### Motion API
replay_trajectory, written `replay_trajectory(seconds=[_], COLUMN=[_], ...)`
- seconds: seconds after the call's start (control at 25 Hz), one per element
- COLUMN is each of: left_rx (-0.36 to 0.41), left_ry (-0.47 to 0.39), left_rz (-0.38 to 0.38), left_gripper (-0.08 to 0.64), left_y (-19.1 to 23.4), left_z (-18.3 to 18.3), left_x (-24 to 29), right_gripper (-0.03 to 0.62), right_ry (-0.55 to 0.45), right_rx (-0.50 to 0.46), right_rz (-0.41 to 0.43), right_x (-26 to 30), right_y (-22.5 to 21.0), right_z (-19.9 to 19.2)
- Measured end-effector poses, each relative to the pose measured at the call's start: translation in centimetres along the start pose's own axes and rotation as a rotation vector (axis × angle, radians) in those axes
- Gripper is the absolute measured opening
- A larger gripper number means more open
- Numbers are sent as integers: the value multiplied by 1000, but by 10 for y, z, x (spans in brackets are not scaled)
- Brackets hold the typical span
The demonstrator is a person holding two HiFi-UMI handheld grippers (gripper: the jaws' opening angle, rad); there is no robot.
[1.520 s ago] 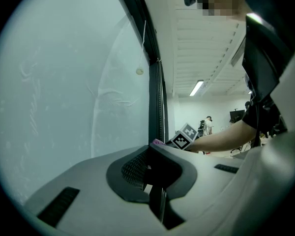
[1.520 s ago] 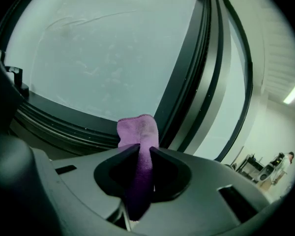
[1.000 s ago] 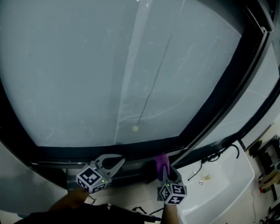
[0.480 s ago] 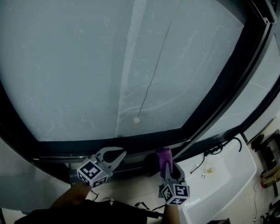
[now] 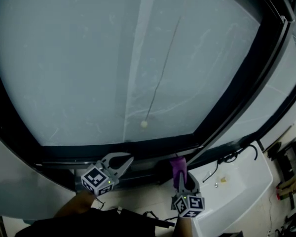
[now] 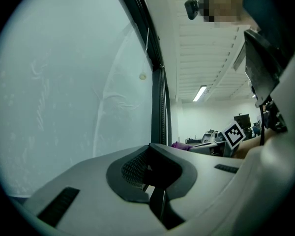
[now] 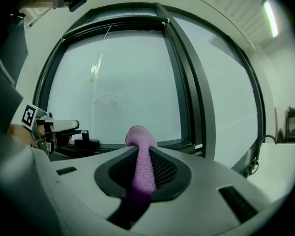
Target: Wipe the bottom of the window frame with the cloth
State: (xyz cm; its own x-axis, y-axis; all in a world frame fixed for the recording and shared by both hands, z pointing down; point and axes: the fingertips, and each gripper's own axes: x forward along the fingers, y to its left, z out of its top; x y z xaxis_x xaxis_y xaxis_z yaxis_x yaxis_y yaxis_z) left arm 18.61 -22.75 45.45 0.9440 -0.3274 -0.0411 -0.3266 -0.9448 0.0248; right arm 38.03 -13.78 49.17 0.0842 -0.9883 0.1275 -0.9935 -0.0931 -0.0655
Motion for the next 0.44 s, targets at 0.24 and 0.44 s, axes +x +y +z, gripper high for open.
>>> replay_trajectory(seconds=[0.24,0.44], left_rx=[-14,-23], left_ry=[-10,-19], left_rz=[8,22], left_gripper=[2,2], left_y=[0,-1], left_z=[2,0], left_x=[0,1], right_gripper=[64,64], right_ry=[-7,-8], right_rx=[8,5], right_rz=[23,23], right_x=[3,5], right_y=[0,0], right_z=[-4,-9])
